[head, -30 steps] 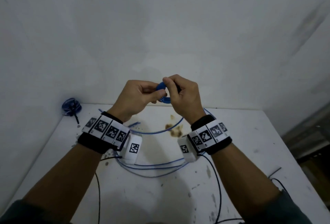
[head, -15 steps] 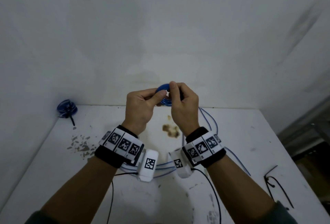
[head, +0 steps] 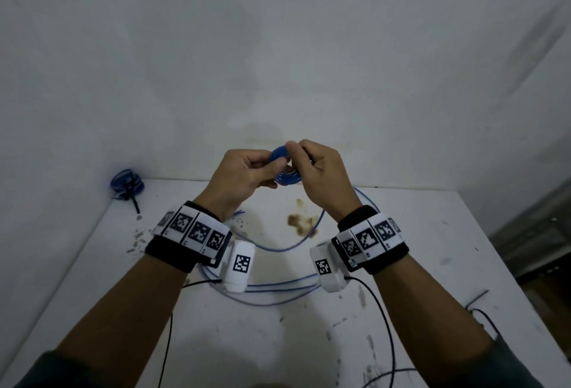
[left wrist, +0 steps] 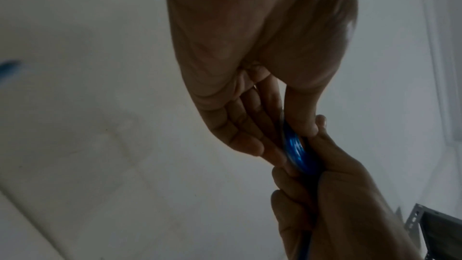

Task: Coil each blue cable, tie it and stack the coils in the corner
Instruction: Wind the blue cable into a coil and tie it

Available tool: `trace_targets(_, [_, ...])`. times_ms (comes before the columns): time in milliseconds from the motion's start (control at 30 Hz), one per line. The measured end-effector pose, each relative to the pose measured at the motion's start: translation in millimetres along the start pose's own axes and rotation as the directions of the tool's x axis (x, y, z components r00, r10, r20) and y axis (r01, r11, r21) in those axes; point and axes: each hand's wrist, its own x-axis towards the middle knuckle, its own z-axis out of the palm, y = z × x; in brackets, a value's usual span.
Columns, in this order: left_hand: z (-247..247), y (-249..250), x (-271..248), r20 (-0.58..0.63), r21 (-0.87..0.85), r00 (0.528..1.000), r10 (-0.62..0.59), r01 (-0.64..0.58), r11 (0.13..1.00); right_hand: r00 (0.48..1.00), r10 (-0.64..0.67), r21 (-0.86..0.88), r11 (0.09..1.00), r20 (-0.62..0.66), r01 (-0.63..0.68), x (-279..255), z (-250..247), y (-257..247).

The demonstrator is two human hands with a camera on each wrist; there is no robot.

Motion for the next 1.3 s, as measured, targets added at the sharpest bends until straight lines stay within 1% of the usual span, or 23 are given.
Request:
trace_targets(100, [3.2,-0.2,0.1,-0.045,-0.026,0.998,0.037,-0.038,0.999,0.999,0.004,0.079,0.997,0.036,-0.007,-3.9,-1.6,-2.5])
trace_targets(200, [9.2,2.0,-2.5,-0.056,-0.163,0.998,0.016,-0.025,0.986,0.999,0.004,0.251,0.968,0.039,-0.013,-11.1,-2.1,-4.7])
trace_targets(233, [10.7,2.2,-3.3,-0.049,-0.192,0.999,0.005,-0.015,0.981,1.000,-0.001,0.269,0.963,0.026,-0.006,-13.0,-2.0,-4.7])
trace_targets(300, [11.5,2.8,-4.7,-0.022,-0.207,1.000,-0.011,0.006,0.978,1.000,-0.015,0.217,0.976,-0.010,0.017,-13.4,-4.0,-3.6])
trace_targets(367, [10.0,4.0,-4.5,0.000,-0.170,1.000,-0.013,0.013,0.985,1.000,-0.019,0.152,0.988,-0.018,0.021,-9.8,-7.5,-1.6])
trace_targets(433, [10.2,5.0,-2.0,-0.031,-0.108,1.000,0.002,-0.005,0.994,1.000,0.009,0.139,0.990,-0.027,-0.005,-6.8,-8.7,-1.5])
trace_targets(500, [14.0,5.6,0.5,-0.097,-0.079,0.995,0.018,-0.026,0.997,0.996,0.036,0.160,0.987,-0.085,-0.022,-6.8,-4.8,-0.7])
trace_targets(567, [18.4,5.6,1.5,-0.142,-0.091,0.990,0.024,-0.038,0.995,0.982,0.054,0.184,0.983,-0.180,-0.020,-11.3,6.0,-1.5])
trace_targets(667, [26.0,6.6,0.4,-0.191,-0.172,0.981,0.021,-0.055,0.984,0.933,0.110,0.280,0.960,-0.342,-0.011,-19.7,27.4,-3.0])
trace_targets(733, [31.7,6.8,-1.5,-0.175,-0.259,0.984,-0.013,-0.034,0.965,0.889,0.119,0.310,0.950,-0.442,0.027,-20.6,36.1,-4.6])
trace_targets(767, [33.6,6.1,-3.1,-0.137,-0.288,0.990,-0.039,-0.003,0.958,0.874,0.106,0.285,0.958,-0.474,0.038,-19.4,36.4,-4.2])
trace_targets(800, [33.2,5.3,-4.5,-0.093,-0.271,0.994,-0.060,0.033,0.962,0.873,0.088,0.245,0.969,-0.479,0.037,-17.6,34.2,-2.1])
trace_targets(833, [29.9,5.5,-4.9,-0.064,-0.191,0.996,-0.070,0.056,0.980,0.890,0.063,0.201,0.979,-0.452,0.033,-15.8,30.1,1.1])
trace_targets(867, [23.9,7.0,-4.2,-0.052,-0.069,0.997,-0.063,0.059,0.996,0.920,0.027,0.148,0.988,-0.392,0.034,-14.3,24.2,4.7])
trace_targets(900, [16.3,9.2,-3.3,-0.041,0.045,0.998,-0.047,0.049,0.998,0.952,-0.016,0.075,0.996,-0.307,0.041,-12.8,17.0,8.3])
trace_targets(933, [8.6,12.0,-2.4,-0.029,0.117,0.999,-0.031,0.034,0.993,0.976,-0.060,-0.018,0.998,-0.210,0.057,-10.9,9.6,10.7])
trace_targets(1000, [-3.3,18.1,0.4,0.005,0.180,1.000,0.005,-0.006,0.984,0.993,-0.119,-0.207,0.972,-0.019,0.113,-3.6,-3.3,10.6])
trace_targets(1033, [-6.2,20.3,1.6,0.016,0.203,0.999,0.027,-0.030,0.979,0.990,-0.127,-0.259,0.956,0.064,0.140,0.2,-8.1,7.0])
trace_targets(1067, [-6.4,21.1,2.5,0.015,0.212,0.998,0.053,-0.055,0.976,0.985,-0.124,-0.264,0.953,0.119,0.151,4.0,-11.6,3.0])
trace_targets(1100, [-5.1,20.2,3.0,-0.001,0.195,0.996,0.086,-0.084,0.977,0.984,-0.115,-0.222,0.964,0.139,0.144,6.7,-14.2,-0.8])
trace_targets(1167, [2.0,17.3,2.3,-0.068,0.109,0.985,0.156,-0.148,0.983,0.993,-0.081,-0.026,0.996,0.089,0.084,7.8,-15.5,-7.1])
trace_targets(1233, [14.2,13.2,1.3,-0.148,-0.006,0.973,0.175,-0.178,0.984,0.998,-0.024,0.172,0.984,-0.059,0.034,2.1,-7.6,-10.1])
trace_targets(1300, [26.3,10.8,1.0,-0.228,-0.144,0.962,0.152,-0.188,0.972,0.972,0.066,0.273,0.962,-0.224,-0.003,-7.5,10.5,-9.9])
